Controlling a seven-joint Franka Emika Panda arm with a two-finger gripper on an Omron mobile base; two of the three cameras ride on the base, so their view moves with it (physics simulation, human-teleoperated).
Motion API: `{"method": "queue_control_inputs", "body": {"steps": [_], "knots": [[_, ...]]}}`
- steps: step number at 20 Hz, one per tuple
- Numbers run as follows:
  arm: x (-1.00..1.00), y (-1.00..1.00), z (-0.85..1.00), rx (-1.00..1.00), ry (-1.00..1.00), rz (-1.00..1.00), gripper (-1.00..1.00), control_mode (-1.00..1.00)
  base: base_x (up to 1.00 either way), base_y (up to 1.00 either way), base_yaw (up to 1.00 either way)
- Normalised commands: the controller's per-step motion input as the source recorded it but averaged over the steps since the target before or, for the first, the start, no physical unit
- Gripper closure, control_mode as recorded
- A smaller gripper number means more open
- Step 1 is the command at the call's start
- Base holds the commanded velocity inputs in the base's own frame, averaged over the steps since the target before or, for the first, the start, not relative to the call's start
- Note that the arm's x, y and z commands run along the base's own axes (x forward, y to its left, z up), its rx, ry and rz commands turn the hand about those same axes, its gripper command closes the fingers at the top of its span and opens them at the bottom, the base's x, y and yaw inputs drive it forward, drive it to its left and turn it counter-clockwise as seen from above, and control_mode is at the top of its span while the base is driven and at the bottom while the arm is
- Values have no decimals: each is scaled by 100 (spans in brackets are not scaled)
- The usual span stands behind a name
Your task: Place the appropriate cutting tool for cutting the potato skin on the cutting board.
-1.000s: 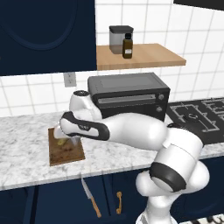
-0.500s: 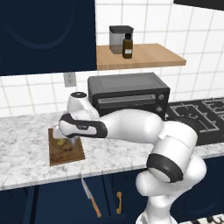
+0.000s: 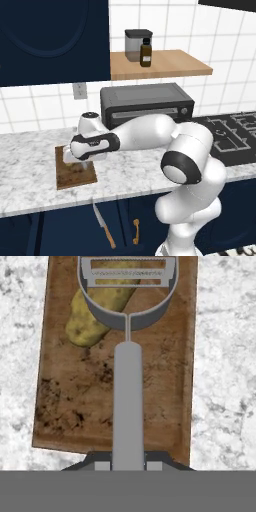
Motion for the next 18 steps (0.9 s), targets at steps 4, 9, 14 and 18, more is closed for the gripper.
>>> {"method": "queue_control_inputs", "body": {"steps": [4,9,14,18], "knots": [[0,0,-5,0,0,0,100,-100,0,0,0],[4,0,-23,-2,0,0,100,-100,0,0,0],[2,0,-15,-1,0,0,100,-100,0,0,0],[0,0,-6,0,0,0,100,-100,0,0,0]]}}
